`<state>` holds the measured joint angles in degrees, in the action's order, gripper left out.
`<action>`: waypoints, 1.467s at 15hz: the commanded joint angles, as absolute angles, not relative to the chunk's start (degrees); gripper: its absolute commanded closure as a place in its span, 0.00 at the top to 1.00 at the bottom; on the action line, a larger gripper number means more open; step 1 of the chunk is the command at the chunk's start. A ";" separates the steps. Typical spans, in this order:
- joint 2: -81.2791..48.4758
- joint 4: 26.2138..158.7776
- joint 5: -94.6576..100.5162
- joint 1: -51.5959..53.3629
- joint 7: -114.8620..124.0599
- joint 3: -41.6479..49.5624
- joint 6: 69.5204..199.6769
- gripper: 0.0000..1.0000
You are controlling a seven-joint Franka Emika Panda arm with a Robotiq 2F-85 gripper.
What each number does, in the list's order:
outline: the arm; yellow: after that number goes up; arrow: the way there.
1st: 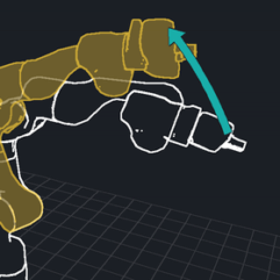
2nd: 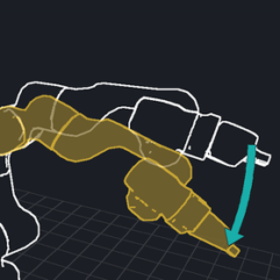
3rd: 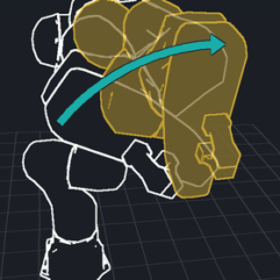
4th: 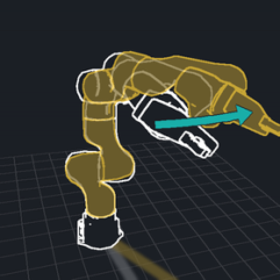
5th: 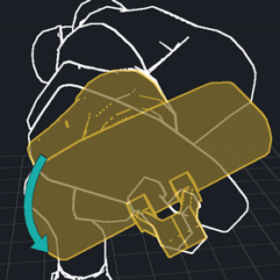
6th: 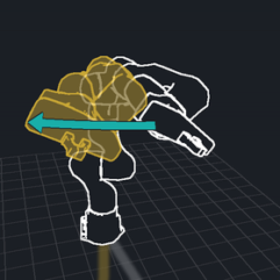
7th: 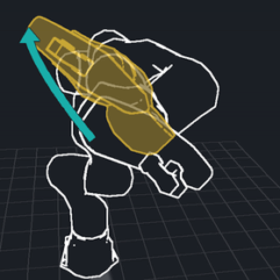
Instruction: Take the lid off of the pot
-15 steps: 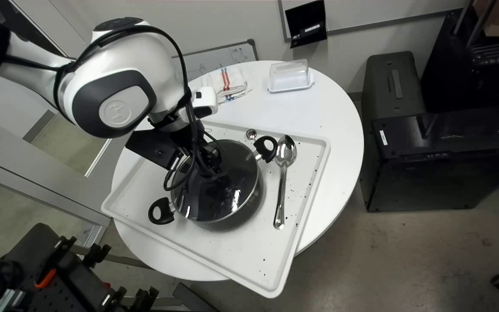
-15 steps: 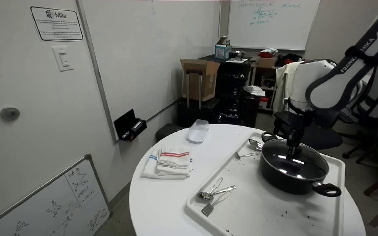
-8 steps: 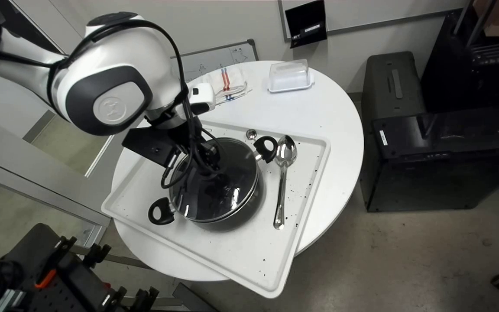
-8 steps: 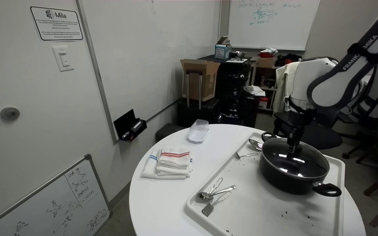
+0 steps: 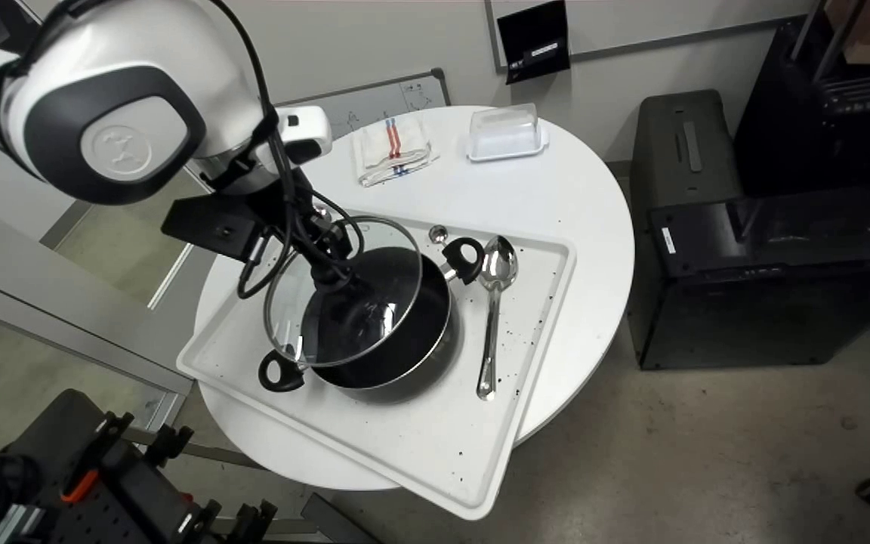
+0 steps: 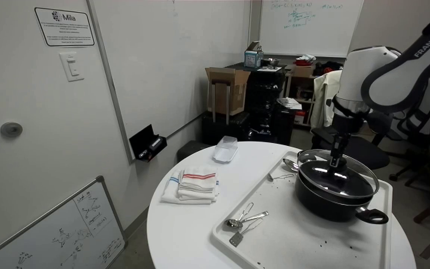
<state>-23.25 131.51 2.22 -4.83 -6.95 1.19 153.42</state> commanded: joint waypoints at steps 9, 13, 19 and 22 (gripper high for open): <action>-19.24 134.02 10.94 6.87 -4.21 -2.44 149.25 0.25; -21.06 133.10 15.29 11.52 -1.73 -3.23 150.07 0.25; -25.63 131.42 17.65 15.46 -0.76 -4.17 152.65 0.25; -29.23 129.99 16.99 15.63 -1.82 -4.35 155.21 0.25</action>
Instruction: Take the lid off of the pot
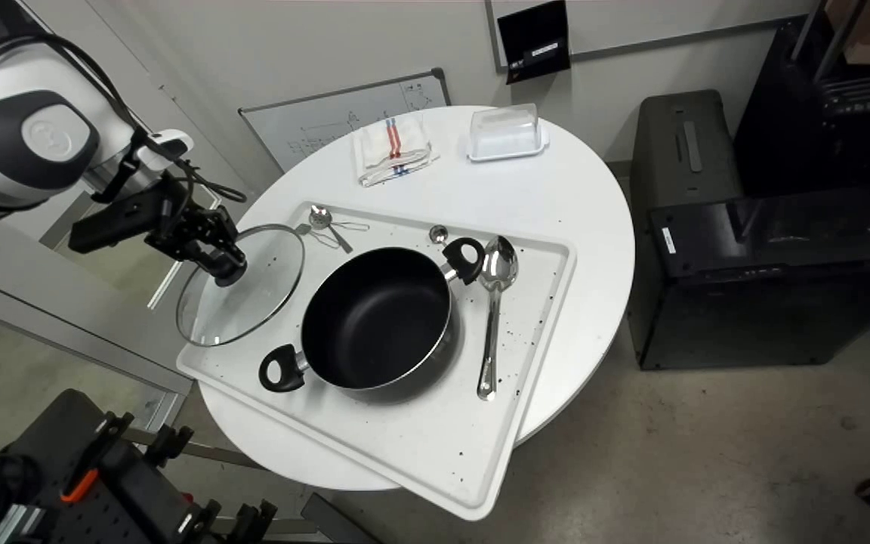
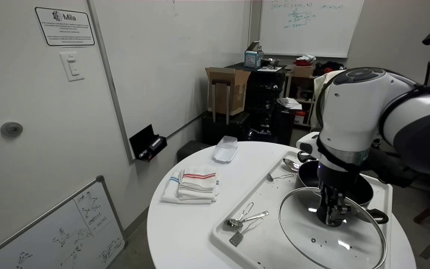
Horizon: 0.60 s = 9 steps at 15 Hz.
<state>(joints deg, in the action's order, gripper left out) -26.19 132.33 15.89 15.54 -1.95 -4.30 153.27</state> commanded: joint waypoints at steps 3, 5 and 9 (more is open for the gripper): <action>-33.62 127.73 16.54 15.27 -3.00 -4.26 157.61 0.25; -36.44 126.07 16.30 14.98 -3.69 -4.23 158.63 0.25; -42.13 122.35 16.71 15.42 -3.90 -2.74 160.27 0.25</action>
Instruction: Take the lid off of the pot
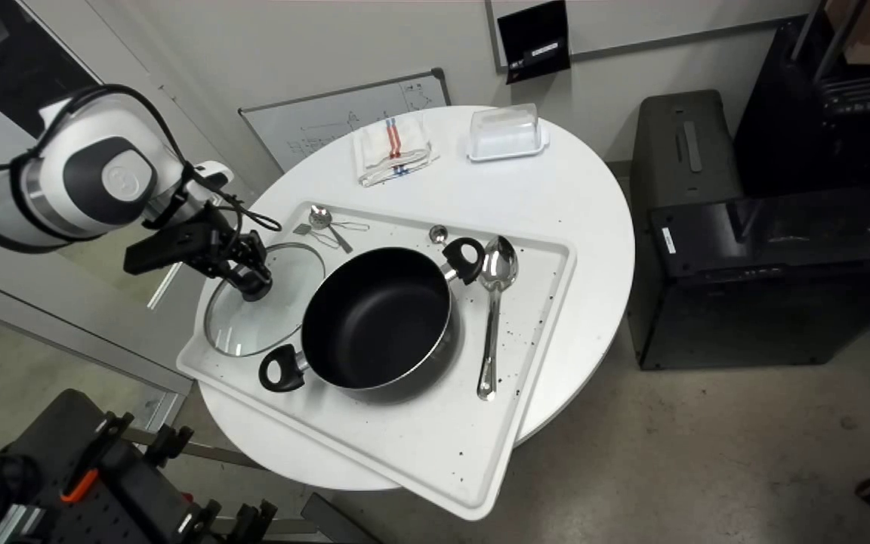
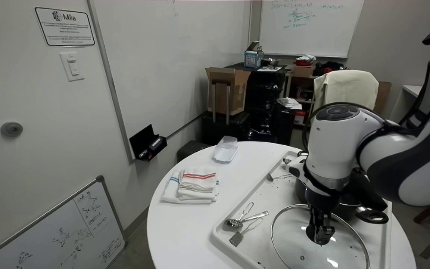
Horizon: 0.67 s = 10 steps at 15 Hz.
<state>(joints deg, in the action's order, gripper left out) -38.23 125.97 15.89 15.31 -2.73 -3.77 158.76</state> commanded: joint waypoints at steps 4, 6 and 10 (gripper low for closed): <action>-46.94 119.02 16.81 15.70 -4.34 -1.19 160.88 0.25; -48.78 117.68 16.73 15.83 -4.37 -0.78 161.15 0.25; -49.66 116.81 16.70 16.03 -4.66 -0.74 161.47 0.25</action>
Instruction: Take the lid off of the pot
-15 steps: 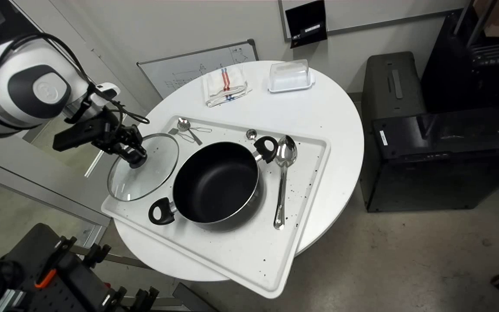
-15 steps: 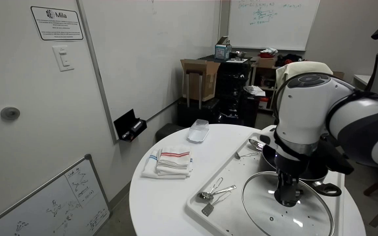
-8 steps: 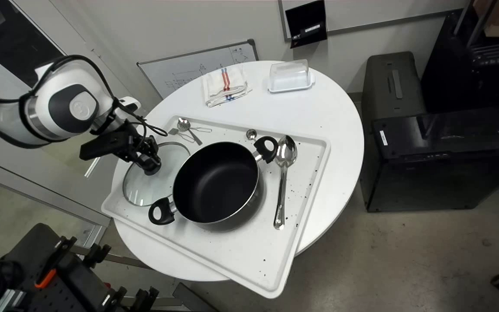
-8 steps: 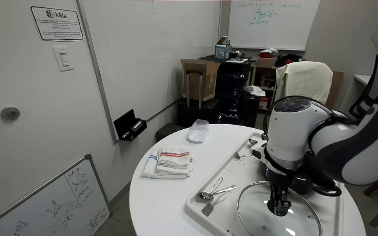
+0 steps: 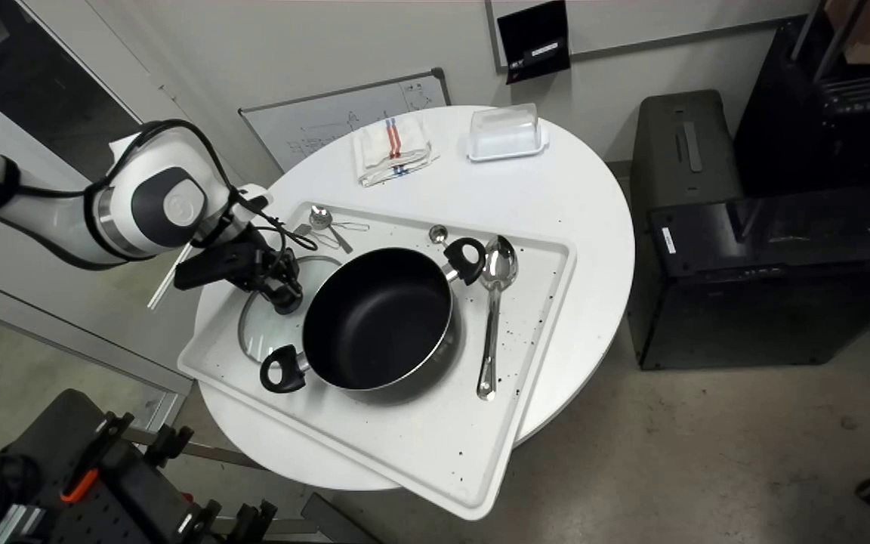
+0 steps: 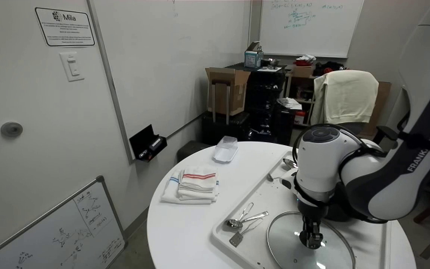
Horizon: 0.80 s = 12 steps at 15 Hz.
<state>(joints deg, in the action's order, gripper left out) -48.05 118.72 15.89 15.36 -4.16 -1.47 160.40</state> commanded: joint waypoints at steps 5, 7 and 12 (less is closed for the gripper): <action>-47.93 118.64 16.53 15.36 -5.51 -1.51 161.39 0.82; -46.61 120.07 16.59 14.95 -6.20 -1.92 161.04 0.96; -40.22 127.00 16.61 13.05 -9.32 -3.81 160.71 1.00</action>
